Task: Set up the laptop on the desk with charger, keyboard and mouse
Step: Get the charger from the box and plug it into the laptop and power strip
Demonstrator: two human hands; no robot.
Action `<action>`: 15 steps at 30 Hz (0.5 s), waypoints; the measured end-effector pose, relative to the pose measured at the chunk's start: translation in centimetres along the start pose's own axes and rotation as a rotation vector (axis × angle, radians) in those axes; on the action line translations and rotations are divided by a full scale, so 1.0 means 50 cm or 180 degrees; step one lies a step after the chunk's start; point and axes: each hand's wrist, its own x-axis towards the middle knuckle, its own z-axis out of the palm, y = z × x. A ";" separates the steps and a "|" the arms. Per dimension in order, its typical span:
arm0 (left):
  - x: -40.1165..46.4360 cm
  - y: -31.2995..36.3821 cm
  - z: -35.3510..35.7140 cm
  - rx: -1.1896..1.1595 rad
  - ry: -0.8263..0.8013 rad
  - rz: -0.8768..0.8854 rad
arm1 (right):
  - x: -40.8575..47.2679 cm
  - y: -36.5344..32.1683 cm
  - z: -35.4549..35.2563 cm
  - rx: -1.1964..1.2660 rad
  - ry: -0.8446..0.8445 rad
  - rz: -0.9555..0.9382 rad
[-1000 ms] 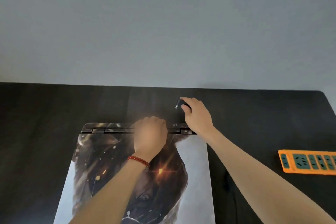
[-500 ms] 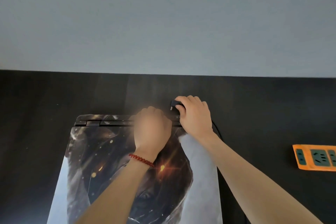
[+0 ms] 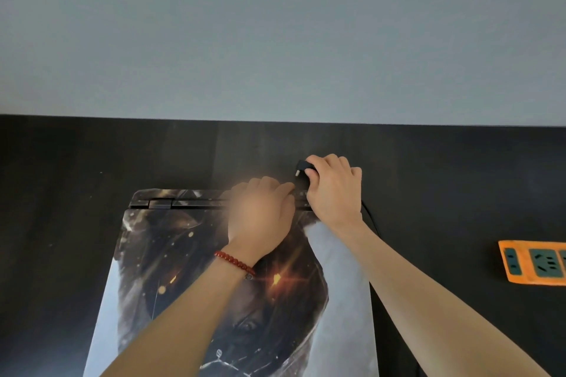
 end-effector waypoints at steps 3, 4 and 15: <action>0.001 0.001 0.001 -0.0035 -0.0016 -0.0053 | -0.002 -0.001 0.000 -0.0021 -0.0043 -0.0044; 0.002 0.001 0.002 -0.0018 -0.0035 -0.0069 | -0.002 0.000 0.000 -0.0022 -0.0057 -0.0043; -0.003 0.011 0.012 0.0029 0.0432 -0.0678 | -0.001 -0.008 -0.007 0.0173 -0.0331 -0.0703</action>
